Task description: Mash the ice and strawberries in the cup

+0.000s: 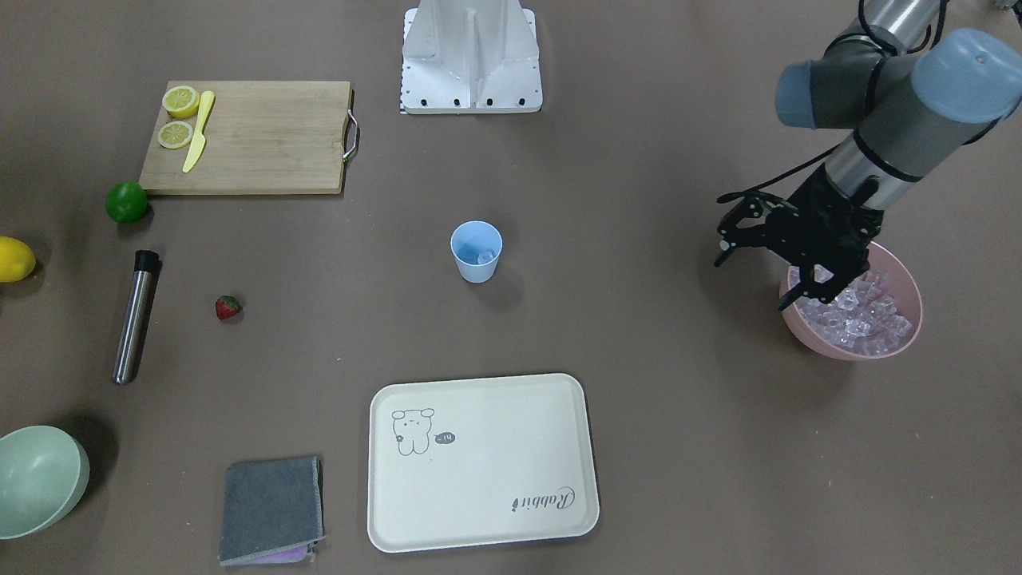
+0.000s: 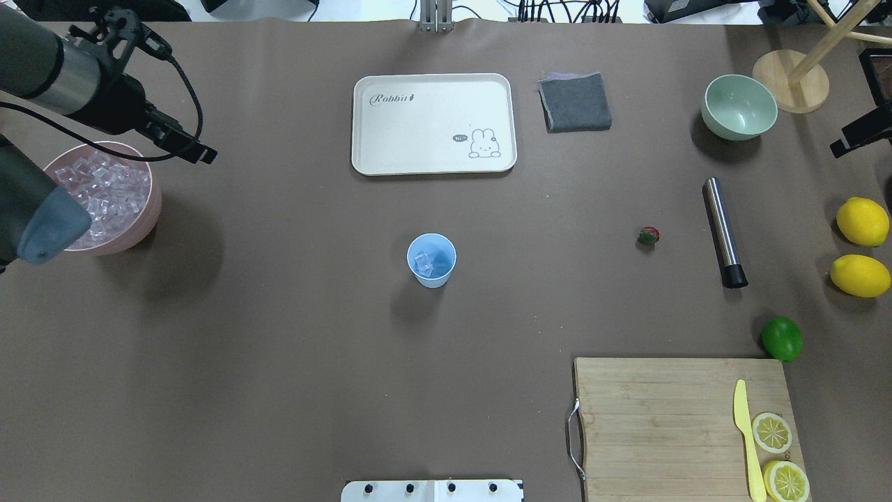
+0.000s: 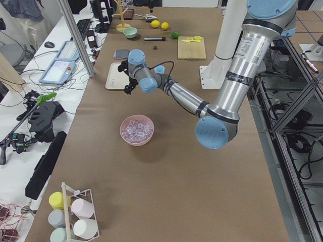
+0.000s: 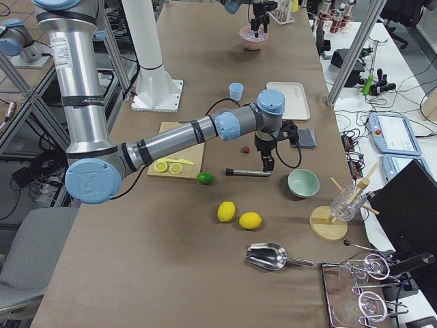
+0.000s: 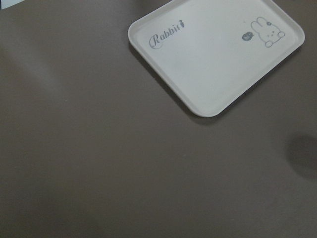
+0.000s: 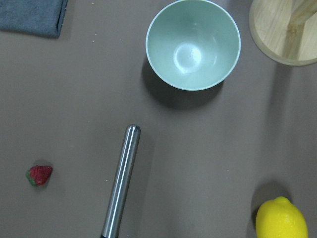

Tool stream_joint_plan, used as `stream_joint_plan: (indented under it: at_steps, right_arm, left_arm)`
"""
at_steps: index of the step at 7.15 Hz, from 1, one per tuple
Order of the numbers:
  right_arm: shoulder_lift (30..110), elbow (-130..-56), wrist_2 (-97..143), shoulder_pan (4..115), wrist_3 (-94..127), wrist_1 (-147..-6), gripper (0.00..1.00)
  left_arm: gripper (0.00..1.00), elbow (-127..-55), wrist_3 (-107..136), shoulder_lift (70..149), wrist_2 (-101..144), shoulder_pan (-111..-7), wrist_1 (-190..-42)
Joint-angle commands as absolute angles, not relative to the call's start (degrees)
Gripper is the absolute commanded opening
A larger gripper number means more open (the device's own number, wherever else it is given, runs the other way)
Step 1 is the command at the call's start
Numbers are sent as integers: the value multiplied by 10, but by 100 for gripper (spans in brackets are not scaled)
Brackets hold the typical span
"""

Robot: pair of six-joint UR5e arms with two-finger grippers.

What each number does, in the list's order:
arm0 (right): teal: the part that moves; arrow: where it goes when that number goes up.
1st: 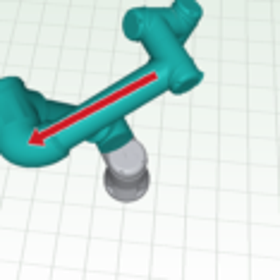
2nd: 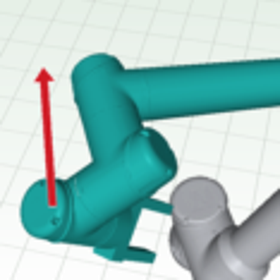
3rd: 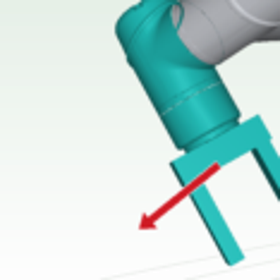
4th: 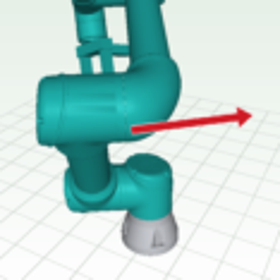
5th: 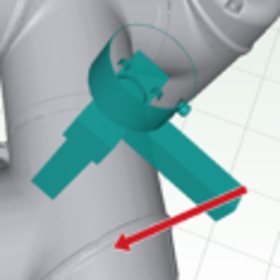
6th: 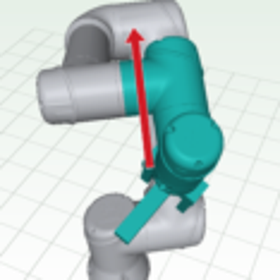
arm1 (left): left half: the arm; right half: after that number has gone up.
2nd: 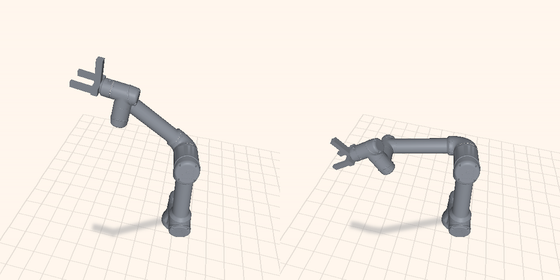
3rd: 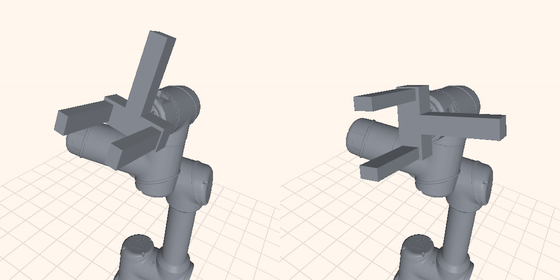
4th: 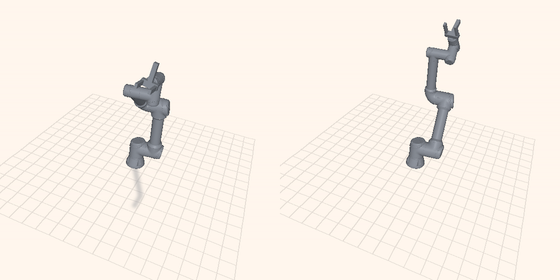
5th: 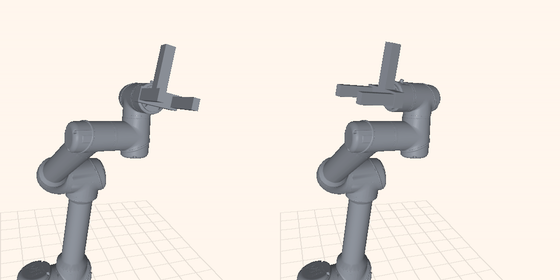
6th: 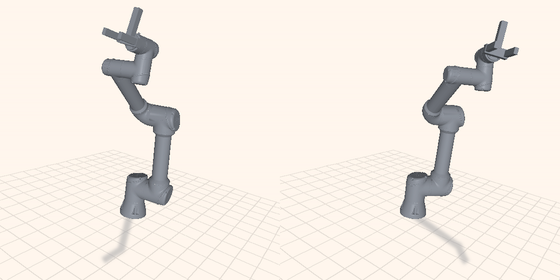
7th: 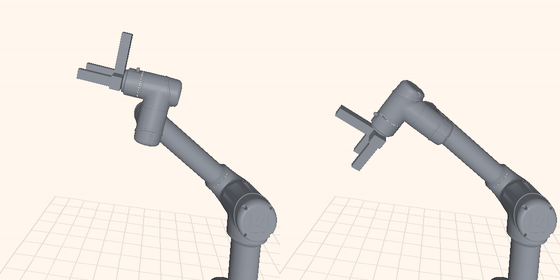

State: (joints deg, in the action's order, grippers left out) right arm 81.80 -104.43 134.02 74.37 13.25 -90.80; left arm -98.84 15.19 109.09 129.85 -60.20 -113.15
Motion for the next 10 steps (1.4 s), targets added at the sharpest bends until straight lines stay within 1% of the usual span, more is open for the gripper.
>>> stream_joint_plan:
  at_steps: [1, 3, 4, 5, 8, 10]
  right_arm:
    - [790, -1047, 1338, 695, 212, -907, 100]
    - [768, -1048, 1290, 622, 316, -878, 100]
    - [767, -1043, 1241, 571, 394, -831, 100]
    - [767, -1042, 1215, 536, 442, -807, 100]
    - [766, -1040, 1155, 461, 528, -803, 100]
    - [744, -1005, 1120, 436, 609, -793, 100]
  left_arm:
    - [97, -987, 5, 1072, 1362, -686, -1057]
    - [97, -975, -68, 1057, 1375, -728, -1044]
    - [97, -945, -128, 1060, 1375, -740, -1044]
    - [97, -934, -147, 1059, 1376, -754, -1044]
    - [97, -897, -235, 1056, 1417, -814, -1044]
    - [97, -896, -236, 1056, 1418, -815, -1045]
